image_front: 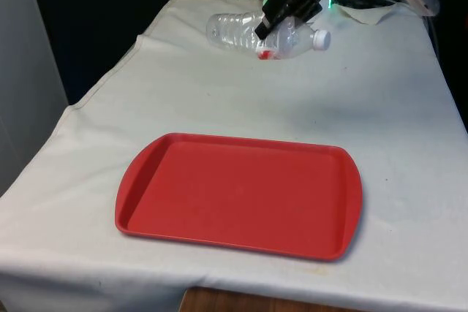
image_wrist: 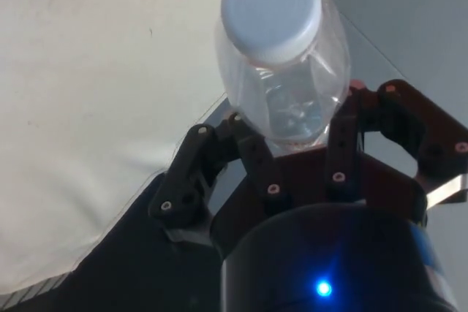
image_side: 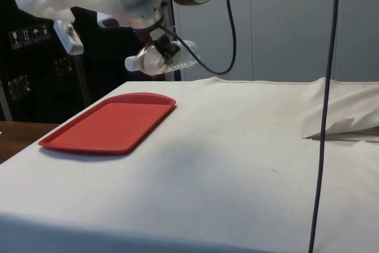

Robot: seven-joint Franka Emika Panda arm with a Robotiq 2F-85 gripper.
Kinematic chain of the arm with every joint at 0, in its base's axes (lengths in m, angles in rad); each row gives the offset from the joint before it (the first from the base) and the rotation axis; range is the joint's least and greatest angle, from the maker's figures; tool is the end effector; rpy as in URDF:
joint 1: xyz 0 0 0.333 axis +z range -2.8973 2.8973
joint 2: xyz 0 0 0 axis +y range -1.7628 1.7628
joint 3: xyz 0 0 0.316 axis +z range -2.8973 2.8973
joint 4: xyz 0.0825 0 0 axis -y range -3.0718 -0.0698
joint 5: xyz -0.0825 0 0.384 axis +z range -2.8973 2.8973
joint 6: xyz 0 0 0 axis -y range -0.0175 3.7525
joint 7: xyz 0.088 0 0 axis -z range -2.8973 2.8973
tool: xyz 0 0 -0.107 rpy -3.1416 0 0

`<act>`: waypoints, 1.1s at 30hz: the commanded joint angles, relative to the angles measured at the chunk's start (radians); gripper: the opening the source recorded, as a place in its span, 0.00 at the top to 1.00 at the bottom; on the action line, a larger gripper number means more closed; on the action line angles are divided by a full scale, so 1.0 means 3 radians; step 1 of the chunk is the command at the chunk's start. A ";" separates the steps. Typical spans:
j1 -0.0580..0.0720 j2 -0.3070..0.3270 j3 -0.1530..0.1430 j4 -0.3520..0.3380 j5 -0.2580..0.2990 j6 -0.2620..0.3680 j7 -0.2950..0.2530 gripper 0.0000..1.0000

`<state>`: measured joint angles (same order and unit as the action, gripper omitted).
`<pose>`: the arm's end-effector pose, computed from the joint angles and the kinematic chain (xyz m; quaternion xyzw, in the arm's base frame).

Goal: Place the bottle upright on the tray.

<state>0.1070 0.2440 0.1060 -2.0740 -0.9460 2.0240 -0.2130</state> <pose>0.5609 0.0723 0.3085 0.8114 0.4388 -0.1271 0.3646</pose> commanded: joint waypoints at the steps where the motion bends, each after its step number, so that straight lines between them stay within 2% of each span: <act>1: -0.0010 0.0000 -0.0003 0.0010 0.0010 0.0043 0.0020 0.83; 23: -0.0020 0.0013 -0.0040 0.0070 0.0000 0.0270 0.0460 0.83; 24: -0.0013 0.0007 -0.0033 0.0060 0.0000 0.0227 0.0440 0.83; 25: -0.0020 0.0017 -0.0043 0.0077 0.0000 0.0293 0.0503 0.83; 32: -0.0027 0.0023 -0.0053 0.0103 -0.0003 0.0370 0.0677 0.83; 33: -0.0017 0.0017 -0.0047 0.0093 0.0000 0.0327 0.0660 0.83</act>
<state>0.1020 0.2490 0.0920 -2.0460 -0.9460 2.1220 -0.0150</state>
